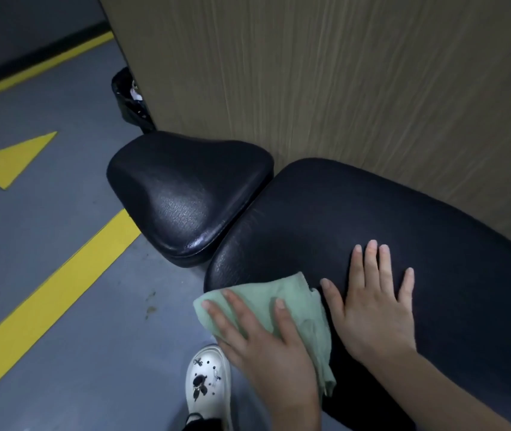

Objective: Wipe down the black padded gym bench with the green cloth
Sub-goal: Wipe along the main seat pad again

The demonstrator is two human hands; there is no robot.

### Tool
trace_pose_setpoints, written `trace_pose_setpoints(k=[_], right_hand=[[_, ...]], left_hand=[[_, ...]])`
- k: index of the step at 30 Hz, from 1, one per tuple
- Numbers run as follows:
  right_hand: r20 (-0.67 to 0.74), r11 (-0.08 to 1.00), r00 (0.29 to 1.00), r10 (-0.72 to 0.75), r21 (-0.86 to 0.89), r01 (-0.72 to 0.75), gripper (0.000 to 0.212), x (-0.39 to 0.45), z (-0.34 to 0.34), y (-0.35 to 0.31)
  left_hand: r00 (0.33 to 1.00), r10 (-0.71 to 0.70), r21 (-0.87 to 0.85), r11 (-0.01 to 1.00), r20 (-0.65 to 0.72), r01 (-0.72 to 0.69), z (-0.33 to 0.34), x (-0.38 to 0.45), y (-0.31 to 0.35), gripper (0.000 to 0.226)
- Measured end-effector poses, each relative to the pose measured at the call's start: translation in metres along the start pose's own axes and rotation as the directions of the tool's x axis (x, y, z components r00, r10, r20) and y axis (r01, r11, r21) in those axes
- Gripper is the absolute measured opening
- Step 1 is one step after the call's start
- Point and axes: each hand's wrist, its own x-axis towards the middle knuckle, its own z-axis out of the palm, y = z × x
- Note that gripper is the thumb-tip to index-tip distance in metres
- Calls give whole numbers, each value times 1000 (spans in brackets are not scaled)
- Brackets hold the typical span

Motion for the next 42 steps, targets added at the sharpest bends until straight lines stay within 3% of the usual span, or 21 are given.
trace_pose_setpoints(k=[5,10,14,19,22,24,26,32,38,42], right_hand=[[-22,987,986,-163,12,163,77,7,6,-30],[-24,986,986,-163,40,164,77,8,8,-33],[3,985,987,-158,66,157,79,8,4,-35],[-1,983,986,-164,87,164,80,7,2,-34],[-8,981,987,-163,103,163,80,8,3,-35],[-14,980,986,-165,110,165,81,8,3,-35],[-16,980,986,-166,110,167,81,8,2,-35],[-16,982,986,-167,84,168,78,7,0,-37],[-33,984,987,-156,81,158,80,9,3,-37],[-36,982,986,-163,92,166,79,10,4,-36]], left_hand=[[992,-128,-43,991,12,128,-11,26,8,78],[985,-165,-53,984,49,168,-20,50,10,73],[998,-29,-16,999,50,30,-17,49,-1,77],[982,173,351,917,71,-187,-10,28,-15,72],[973,221,312,921,70,-231,-9,36,-14,73],[978,175,264,944,115,-199,-14,51,-8,78],[975,104,324,931,199,-166,-21,67,1,85],[891,168,446,817,421,-365,-33,106,27,87],[877,323,321,839,355,-439,-42,76,-11,73],[903,306,382,829,301,-408,-38,56,-19,75]])
